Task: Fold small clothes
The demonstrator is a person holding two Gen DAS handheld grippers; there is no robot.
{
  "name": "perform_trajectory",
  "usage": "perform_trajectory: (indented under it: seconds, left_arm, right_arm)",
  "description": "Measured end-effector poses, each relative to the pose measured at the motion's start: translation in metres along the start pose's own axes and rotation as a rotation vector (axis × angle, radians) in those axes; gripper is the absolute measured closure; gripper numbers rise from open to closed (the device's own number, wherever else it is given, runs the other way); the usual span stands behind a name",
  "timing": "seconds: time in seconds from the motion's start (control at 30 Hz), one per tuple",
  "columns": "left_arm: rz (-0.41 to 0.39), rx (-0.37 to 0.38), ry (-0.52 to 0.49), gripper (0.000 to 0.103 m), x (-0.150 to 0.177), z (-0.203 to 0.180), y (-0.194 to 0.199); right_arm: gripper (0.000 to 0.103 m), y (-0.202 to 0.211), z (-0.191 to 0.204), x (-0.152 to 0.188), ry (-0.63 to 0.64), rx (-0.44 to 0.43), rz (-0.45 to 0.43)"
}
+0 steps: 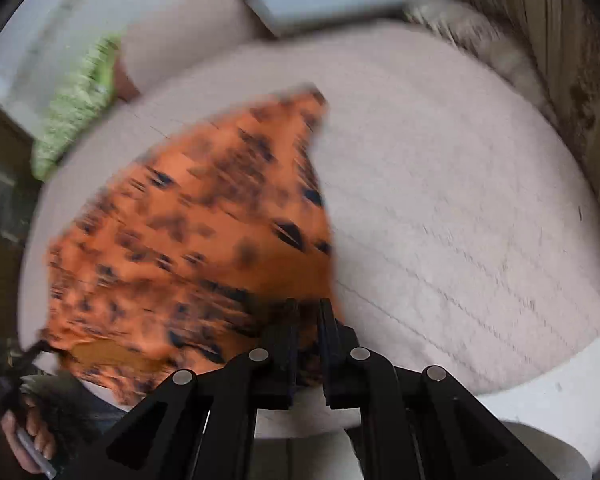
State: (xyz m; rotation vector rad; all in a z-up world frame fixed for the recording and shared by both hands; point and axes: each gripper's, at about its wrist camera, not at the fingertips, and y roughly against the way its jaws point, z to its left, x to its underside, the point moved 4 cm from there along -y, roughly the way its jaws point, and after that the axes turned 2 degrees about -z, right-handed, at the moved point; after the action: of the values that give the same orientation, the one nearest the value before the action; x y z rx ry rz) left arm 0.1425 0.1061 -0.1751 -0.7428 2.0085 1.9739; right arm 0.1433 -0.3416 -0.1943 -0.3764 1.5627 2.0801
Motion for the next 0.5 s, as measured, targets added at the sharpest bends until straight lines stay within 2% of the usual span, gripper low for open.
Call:
perform_trajectory:
  seconds: [0.07, 0.13, 0.2, 0.23, 0.27, 0.3, 0.37, 0.5]
  left_arm:
    - [-0.018, 0.048, 0.023, 0.084, -0.007, -0.002, 0.017]
    - [-0.045, 0.069, 0.075, 0.059, -0.007, 0.005, 0.031]
    - [-0.094, 0.12, 0.146, 0.053, 0.0, 0.012, 0.042]
    - [-0.106, 0.154, 0.171, 0.051, 0.006, 0.012, 0.047]
    - [-0.107, 0.199, 0.192, 0.05, 0.014, 0.01, 0.05]
    - [-0.098, 0.233, 0.202, 0.049, 0.021, 0.007, 0.051]
    - [-0.079, 0.267, 0.2, 0.049, 0.029, -0.004, 0.052]
    - [0.002, 0.295, 0.154, 0.049, 0.04, -0.044, 0.033]
  right_arm:
    - [0.094, 0.019, 0.005, -0.001, -0.017, -0.07, -0.074]
    - [0.092, 0.034, 0.009, 0.003, -0.072, -0.166, -0.145]
    - [0.079, 0.041, 0.02, 0.008, -0.12, -0.279, -0.169]
    - [0.06, 0.043, 0.024, 0.011, -0.144, -0.342, -0.174]
    - [0.048, 0.044, 0.031, 0.017, -0.17, -0.391, -0.186]
    - [0.046, 0.043, 0.039, 0.023, -0.186, -0.418, -0.193]
    - [0.043, 0.035, 0.058, 0.04, -0.193, -0.453, -0.154]
    - [0.043, 0.004, 0.071, 0.065, -0.245, -0.407, -0.048]
